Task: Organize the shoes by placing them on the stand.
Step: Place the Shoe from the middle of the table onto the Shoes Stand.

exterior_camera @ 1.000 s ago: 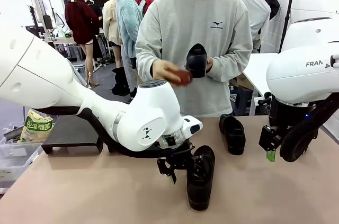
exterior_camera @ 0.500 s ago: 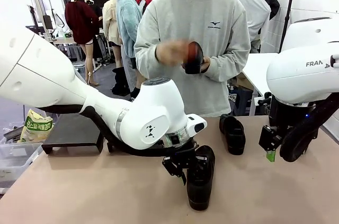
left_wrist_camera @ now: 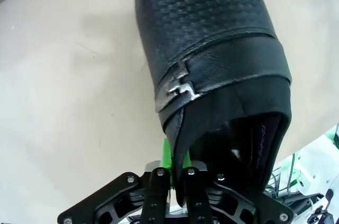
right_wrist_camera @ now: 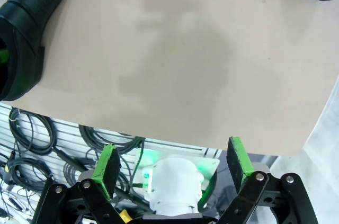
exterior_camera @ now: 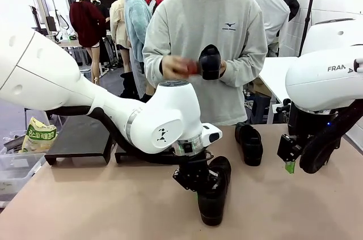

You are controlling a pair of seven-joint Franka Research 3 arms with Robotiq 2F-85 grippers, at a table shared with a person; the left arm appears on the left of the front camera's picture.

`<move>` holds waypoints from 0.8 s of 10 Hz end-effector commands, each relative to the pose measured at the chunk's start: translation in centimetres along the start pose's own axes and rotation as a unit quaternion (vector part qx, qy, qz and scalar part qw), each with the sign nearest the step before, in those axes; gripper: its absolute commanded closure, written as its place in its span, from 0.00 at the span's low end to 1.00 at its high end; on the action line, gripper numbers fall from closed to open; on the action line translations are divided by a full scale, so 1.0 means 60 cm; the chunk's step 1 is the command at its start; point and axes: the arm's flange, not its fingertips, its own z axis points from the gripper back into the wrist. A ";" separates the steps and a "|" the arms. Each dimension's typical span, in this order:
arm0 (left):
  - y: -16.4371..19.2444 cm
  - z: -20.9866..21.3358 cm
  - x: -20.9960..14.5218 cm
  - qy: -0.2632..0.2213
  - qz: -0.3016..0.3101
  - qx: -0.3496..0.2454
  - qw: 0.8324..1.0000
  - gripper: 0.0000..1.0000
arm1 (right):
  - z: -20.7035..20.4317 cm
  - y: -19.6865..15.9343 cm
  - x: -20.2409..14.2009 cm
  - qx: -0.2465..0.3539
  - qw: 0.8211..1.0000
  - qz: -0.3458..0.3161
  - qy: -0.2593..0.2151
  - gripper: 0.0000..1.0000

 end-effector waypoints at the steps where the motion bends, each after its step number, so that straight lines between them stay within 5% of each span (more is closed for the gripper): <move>1: -0.016 0.004 0.005 -0.003 0.008 0.016 1.000 1.00 | 0.001 0.003 -0.003 0.004 1.000 -0.009 0.004 0.00; 5: 0.001 0.090 -0.038 -0.015 -0.005 -0.007 1.000 1.00 | 0.001 0.003 -0.003 0.004 1.000 -0.009 0.004 0.00; 8: 0.113 0.243 -0.124 -0.117 0.071 0.003 0.991 1.00 | 0.001 0.003 -0.003 0.004 1.000 -0.009 0.004 0.00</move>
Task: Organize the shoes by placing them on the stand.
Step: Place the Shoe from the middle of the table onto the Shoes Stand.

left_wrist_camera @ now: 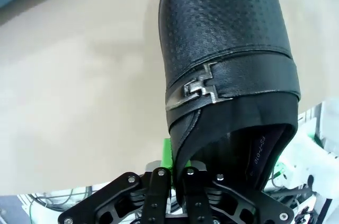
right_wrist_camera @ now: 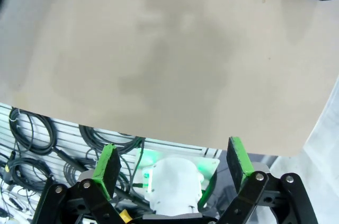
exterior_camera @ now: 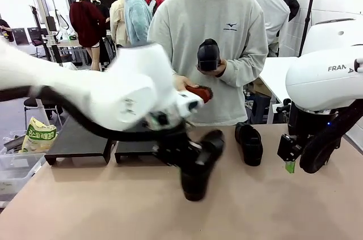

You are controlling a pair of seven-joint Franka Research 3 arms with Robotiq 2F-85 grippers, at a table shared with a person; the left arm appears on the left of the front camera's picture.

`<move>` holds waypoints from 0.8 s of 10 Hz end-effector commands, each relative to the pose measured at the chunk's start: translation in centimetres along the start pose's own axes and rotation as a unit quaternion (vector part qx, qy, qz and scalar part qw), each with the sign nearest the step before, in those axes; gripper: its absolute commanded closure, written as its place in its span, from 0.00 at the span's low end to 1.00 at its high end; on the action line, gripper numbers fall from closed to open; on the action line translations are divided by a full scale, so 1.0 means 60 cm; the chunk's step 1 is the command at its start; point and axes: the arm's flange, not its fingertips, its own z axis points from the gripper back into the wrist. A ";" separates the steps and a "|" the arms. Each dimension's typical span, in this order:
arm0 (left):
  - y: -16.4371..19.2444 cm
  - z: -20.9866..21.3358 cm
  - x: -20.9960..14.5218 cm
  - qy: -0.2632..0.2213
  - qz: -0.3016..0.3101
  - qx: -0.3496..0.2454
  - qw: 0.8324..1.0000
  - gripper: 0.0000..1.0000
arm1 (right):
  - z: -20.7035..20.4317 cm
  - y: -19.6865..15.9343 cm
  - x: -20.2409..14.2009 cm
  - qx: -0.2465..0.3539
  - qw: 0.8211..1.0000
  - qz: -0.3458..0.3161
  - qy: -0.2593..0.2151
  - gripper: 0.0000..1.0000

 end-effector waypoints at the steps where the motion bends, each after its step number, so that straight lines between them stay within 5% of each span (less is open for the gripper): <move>1: 0.130 0.102 -0.041 -0.076 0.078 0.049 0.993 1.00 | 0.001 0.004 -0.003 0.004 1.000 -0.008 0.004 0.00; 3: 0.257 0.161 -0.059 -0.126 0.161 0.082 0.975 1.00 | 0.001 0.004 -0.003 0.004 1.000 -0.008 0.004 0.00; 8: 0.459 0.242 -0.060 -0.192 0.146 0.111 0.964 1.00 | 0.001 0.004 -0.003 0.004 1.000 -0.008 0.004 0.00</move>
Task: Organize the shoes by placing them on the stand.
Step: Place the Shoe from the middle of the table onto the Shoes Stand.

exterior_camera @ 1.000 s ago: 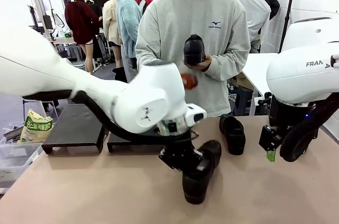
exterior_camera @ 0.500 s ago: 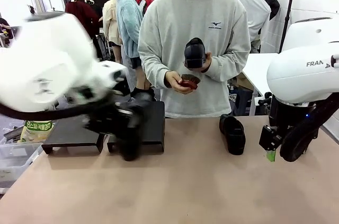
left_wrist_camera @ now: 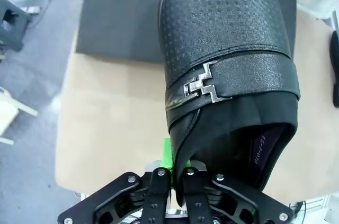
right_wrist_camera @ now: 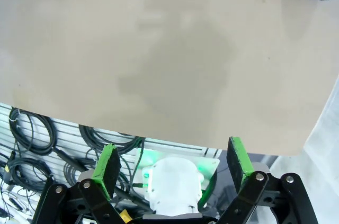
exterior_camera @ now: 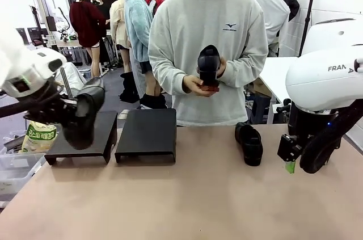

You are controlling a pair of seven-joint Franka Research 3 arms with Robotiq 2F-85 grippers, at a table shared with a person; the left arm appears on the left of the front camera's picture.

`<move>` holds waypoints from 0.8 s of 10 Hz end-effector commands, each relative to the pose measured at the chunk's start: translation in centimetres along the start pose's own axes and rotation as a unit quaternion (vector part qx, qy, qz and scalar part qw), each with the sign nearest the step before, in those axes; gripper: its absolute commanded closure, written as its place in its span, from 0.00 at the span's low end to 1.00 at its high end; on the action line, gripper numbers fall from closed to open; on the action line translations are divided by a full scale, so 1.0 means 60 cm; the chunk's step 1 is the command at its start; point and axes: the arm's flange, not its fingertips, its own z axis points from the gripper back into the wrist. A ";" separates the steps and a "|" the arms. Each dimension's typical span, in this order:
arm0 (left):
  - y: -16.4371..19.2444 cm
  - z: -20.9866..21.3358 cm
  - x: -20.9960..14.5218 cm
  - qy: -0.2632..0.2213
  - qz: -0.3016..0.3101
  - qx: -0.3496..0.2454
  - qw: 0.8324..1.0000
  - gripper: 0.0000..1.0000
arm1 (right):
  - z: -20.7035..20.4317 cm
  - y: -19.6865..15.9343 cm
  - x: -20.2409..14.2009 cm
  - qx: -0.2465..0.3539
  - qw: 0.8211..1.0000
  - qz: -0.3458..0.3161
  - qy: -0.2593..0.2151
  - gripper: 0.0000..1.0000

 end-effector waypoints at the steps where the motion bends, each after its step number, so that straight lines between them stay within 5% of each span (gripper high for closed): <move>1: -0.029 0.000 -0.016 0.009 0.006 -0.005 1.000 1.00 | 0.001 0.004 -0.003 0.004 1.000 -0.008 0.004 0.00; 5: -0.016 -0.006 -0.011 0.009 -0.004 0.002 1.000 1.00 | 0.001 0.004 -0.003 0.004 1.000 -0.008 0.004 0.00; 6: 0.019 -0.027 0.012 -0.032 -0.001 0.028 0.999 1.00 | 0.001 0.004 -0.003 0.004 1.000 -0.008 0.004 0.00; 8: 0.100 -0.084 0.061 -0.002 -0.038 0.022 0.999 1.00 | 0.001 0.004 -0.003 0.004 1.000 -0.008 0.004 0.00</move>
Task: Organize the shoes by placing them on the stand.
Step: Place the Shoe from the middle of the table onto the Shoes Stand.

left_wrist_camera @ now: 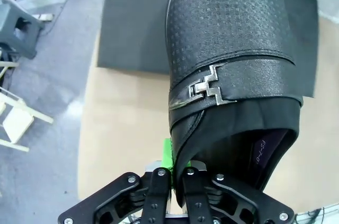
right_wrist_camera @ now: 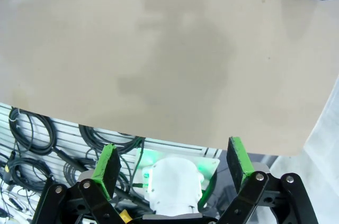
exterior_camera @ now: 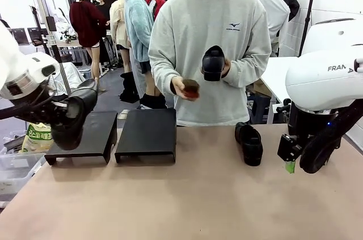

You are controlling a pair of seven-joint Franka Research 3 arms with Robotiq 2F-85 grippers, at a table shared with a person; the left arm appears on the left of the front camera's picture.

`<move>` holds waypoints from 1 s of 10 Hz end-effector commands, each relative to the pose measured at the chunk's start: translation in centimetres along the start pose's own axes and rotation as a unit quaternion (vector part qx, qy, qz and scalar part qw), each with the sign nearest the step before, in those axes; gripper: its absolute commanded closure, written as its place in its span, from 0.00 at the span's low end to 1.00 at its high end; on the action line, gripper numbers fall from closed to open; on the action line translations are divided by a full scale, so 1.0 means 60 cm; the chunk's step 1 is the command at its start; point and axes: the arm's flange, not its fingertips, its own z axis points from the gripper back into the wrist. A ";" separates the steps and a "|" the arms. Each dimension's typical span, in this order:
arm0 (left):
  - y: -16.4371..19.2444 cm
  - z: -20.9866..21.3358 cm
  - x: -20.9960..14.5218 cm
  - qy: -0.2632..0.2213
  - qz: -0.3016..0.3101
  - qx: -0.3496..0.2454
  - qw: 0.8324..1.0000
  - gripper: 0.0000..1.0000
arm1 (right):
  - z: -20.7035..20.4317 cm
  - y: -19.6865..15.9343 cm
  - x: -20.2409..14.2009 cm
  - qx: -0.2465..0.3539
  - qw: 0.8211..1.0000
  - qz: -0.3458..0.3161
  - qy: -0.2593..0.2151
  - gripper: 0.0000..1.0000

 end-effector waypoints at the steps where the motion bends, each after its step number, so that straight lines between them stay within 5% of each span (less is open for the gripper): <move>1: 0.071 -0.049 0.044 -0.018 -0.015 -0.014 1.000 1.00 | 0.000 0.004 -0.003 0.004 1.000 -0.008 0.004 0.00; 5: 0.163 -0.137 0.109 0.019 -0.011 -0.024 0.999 1.00 | 0.000 0.004 -0.003 0.004 1.000 -0.008 0.004 0.00; 10: 0.168 -0.157 0.100 0.038 0.001 -0.021 0.999 1.00 | 0.000 0.004 -0.003 0.004 1.000 -0.008 0.004 0.00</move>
